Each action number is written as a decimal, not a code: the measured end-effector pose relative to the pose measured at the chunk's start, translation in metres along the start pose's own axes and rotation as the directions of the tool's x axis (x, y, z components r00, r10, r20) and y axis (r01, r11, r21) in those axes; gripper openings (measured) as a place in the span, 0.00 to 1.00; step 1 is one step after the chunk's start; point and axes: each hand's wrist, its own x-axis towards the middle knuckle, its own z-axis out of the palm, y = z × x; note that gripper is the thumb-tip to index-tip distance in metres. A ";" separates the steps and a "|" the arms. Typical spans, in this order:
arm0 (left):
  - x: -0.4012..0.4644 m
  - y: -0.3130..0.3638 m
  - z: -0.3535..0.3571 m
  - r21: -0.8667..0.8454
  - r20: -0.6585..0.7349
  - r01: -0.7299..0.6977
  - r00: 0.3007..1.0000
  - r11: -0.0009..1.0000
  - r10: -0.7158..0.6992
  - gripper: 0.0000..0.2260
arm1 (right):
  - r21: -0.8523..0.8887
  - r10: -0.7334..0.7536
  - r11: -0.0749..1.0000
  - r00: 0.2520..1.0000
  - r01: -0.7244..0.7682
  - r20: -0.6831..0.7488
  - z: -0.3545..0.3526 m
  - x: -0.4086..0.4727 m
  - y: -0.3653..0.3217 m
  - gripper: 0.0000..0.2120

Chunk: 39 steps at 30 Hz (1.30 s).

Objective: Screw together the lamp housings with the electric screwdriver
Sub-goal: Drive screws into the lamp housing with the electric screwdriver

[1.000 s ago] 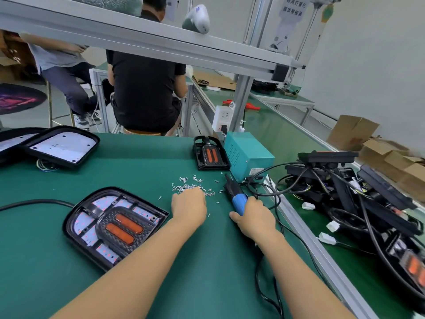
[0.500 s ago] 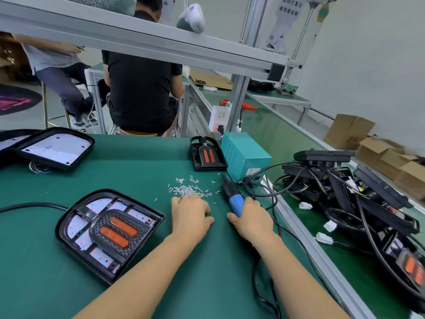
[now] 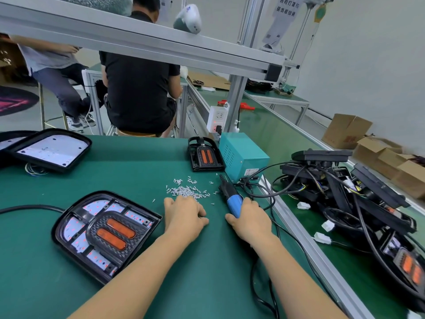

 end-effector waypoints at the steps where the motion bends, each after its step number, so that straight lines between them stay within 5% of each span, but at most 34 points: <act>1: 0.000 0.001 0.001 0.012 -0.007 -0.011 1.000 1.000 0.011 0.05 | 0.000 0.000 1.000 1.000 0.000 0.000 0.000 0.000 0.000 0.27; 6: 0.002 0.008 0.003 0.212 -0.015 -0.148 0.988 0.966 0.155 0.08 | -0.008 0.002 1.000 1.000 -0.002 -0.011 0.003 0.002 0.001 0.26; 11: 0.006 0.015 0.000 0.430 0.124 -0.352 0.935 0.832 0.332 0.08 | -0.004 0.021 1.000 0.999 -0.021 0.050 -0.001 0.006 0.000 0.23; 13: 0.002 0.015 -0.006 0.293 0.100 -0.310 0.951 0.905 0.293 0.09 | 0.014 0.016 1.000 0.995 -0.018 0.097 -0.008 0.009 0.002 0.18; 16: -0.004 0.011 -0.028 -0.209 0.051 -0.218 0.971 0.953 0.234 0.16 | 0.275 0.040 0.957 0.980 -0.093 0.193 -0.020 0.015 0.007 0.15; 18: -0.011 0.005 -0.050 -0.483 0.025 -0.172 0.978 0.859 0.209 0.15 | 0.648 0.042 0.728 0.958 -0.225 0.285 -0.031 0.015 0.006 0.11; 20: -0.017 -0.005 -0.072 -0.633 0.005 -0.114 0.988 0.766 0.152 0.12 | 0.866 -0.034 0.374 0.929 -0.330 0.369 -0.046 0.010 0.000 0.09; 23: -0.026 -0.027 -0.097 -0.763 -0.057 -0.078 0.997 0.641 0.053 0.09 | 0.939 -0.232 -0.084 0.923 -0.334 0.308 -0.073 -0.004 -0.020 0.15; 27: -0.048 -0.059 -0.121 -0.837 -0.092 -0.081 0.996 0.540 0.008 0.06 | 0.871 -0.289 -0.465 0.957 -0.156 0.017 -0.101 -0.028 -0.055 0.17; 32: -0.073 -0.081 -0.120 -0.841 -0.060 -0.022 0.997 0.541 -0.053 0.07 | 0.717 -0.218 -0.697 0.953 -0.001 -0.211 -0.113 -0.056 -0.104 0.11; 39: -0.087 -0.097 -0.122 -0.850 -0.051 -0.005 0.996 0.527 -0.073 0.06 | 0.631 -0.107 -0.768 0.950 0.109 -0.294 -0.115 -0.068 -0.142 0.10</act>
